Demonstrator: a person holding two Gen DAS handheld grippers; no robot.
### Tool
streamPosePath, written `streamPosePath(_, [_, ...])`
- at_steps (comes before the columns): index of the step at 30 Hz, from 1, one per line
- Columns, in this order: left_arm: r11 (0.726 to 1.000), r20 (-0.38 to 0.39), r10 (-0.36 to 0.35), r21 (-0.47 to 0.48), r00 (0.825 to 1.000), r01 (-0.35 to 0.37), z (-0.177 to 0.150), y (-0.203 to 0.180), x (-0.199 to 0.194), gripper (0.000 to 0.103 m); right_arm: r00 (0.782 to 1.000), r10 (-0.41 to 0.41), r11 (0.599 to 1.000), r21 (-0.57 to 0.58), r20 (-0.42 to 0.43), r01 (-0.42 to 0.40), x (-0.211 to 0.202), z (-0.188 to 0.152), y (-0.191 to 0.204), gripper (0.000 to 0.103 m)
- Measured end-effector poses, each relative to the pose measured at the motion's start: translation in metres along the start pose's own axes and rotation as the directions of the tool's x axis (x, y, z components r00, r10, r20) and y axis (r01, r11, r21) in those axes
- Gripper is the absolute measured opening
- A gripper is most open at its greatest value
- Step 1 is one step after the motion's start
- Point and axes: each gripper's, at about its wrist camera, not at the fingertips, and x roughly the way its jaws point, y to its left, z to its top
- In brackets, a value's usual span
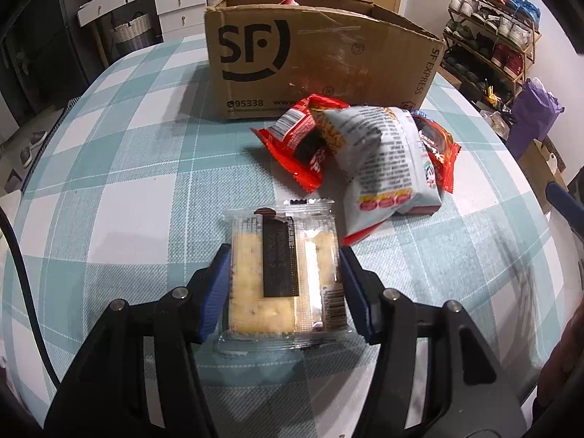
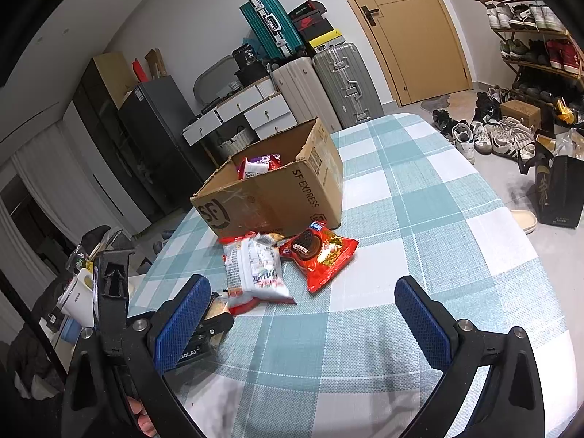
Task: Organize snacks
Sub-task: 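Close the left gripper on the clear cracker pack and lift it, then lower the right gripper onto the white chip bag and close it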
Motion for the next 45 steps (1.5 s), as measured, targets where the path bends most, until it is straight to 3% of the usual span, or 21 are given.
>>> streamPosePath(8, [1.0, 0.009, -0.007, -0.031, 1.0, 0.007, -0.006, 0.014, -0.01, 0.055, 1.0, 0.006, 1.0, -0.006, -0.025, -0.006, 0.008, 0.001, 0.005, 0.103])
streamPosePath(14, [0.998, 0.058, -0.015, -0.066, 0.998, 0.019, -0.004, 0.026, -0.027, 0.055, 0.998, 0.007, 1.0, -0.014, -0.055, -0.008, 0.023, 0.004, 0.011, 0.103])
streamPosePath(33, [0.99, 0.178, -0.026, -0.133, 0.984, 0.051, 0.006, 0.079, -0.09, 0.055, 0.979, 0.032, 0.994, -0.099, -0.203, -0.053, 0.114, 0.027, 0.051, 0.103])
streamPosePath(45, [0.982, 0.177, -0.038, -0.176, 0.983, 0.07, 0.002, 0.099, -0.093, 0.055, 0.967, 0.009, 0.989, -0.14, -0.254, -0.046, 0.152, 0.024, 0.062, 0.103])
